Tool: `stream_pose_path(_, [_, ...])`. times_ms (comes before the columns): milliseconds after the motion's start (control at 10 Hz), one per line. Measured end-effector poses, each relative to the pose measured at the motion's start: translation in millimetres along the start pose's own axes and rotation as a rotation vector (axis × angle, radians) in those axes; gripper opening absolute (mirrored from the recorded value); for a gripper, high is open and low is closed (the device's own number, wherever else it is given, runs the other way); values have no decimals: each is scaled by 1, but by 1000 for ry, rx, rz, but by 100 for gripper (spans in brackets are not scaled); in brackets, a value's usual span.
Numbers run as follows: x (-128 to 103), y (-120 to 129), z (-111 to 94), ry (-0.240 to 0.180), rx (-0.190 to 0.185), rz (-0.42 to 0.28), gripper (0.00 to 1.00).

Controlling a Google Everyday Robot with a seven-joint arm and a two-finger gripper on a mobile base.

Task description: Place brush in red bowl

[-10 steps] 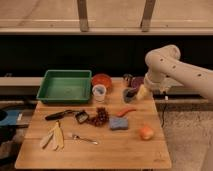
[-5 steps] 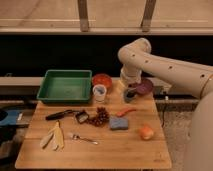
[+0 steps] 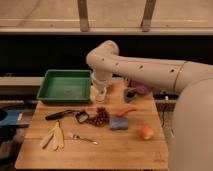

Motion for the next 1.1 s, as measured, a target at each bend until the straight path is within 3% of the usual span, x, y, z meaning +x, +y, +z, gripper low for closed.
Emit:
stream_pose_path(700, [3, -2, 1, 1, 0, -6, 80])
stream_pose_path(800, [0, 4, 2, -2, -8, -35, 80])
stream_pose_path(1100, [-38, 40, 13, -6, -32, -154, 80])
